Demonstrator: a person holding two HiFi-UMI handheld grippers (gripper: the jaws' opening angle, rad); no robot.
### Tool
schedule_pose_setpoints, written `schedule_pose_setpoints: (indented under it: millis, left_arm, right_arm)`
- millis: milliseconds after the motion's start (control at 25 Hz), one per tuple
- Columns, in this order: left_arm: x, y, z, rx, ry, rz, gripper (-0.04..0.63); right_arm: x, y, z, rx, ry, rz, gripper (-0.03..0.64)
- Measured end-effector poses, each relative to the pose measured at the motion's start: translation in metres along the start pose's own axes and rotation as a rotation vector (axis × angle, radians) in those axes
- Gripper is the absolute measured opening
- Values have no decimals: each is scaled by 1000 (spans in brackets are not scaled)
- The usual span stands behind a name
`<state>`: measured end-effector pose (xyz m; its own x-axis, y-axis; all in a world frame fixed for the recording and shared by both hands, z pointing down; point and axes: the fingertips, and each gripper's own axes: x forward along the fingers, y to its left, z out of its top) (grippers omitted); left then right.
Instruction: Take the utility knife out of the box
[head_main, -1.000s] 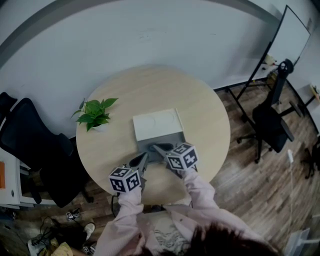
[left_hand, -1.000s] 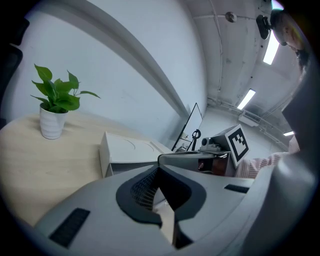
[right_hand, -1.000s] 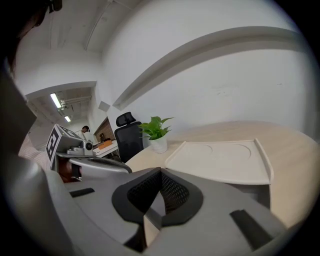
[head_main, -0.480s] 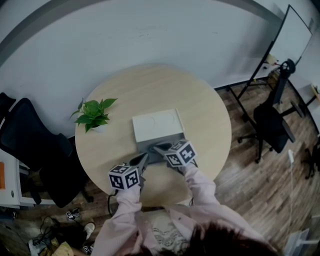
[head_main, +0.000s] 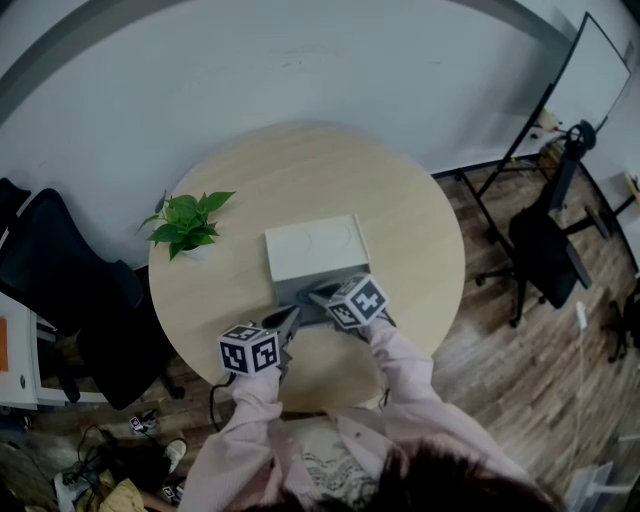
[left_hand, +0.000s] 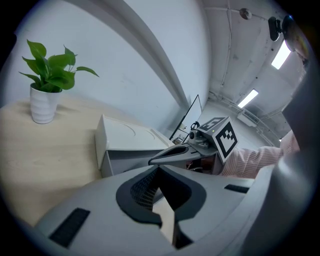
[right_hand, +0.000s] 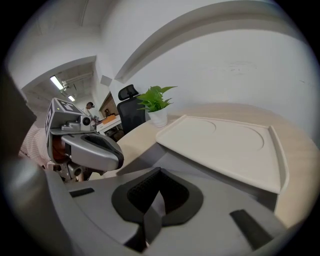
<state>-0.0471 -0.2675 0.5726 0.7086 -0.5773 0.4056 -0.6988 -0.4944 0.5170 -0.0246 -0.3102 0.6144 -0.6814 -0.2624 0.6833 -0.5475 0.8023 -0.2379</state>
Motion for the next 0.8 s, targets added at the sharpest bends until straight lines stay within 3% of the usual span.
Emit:
schedule_pose_setpoints:
  millis: [520, 800]
  left_arm:
    - [4, 4, -4, -16, 21, -2, 6]
    - [6, 3, -6, -18, 30, -4, 6]
  right_arm:
    - [11, -10, -12, -147, 158, -46, 20]
    - [14, -13, -16, -168, 199, -60, 55]
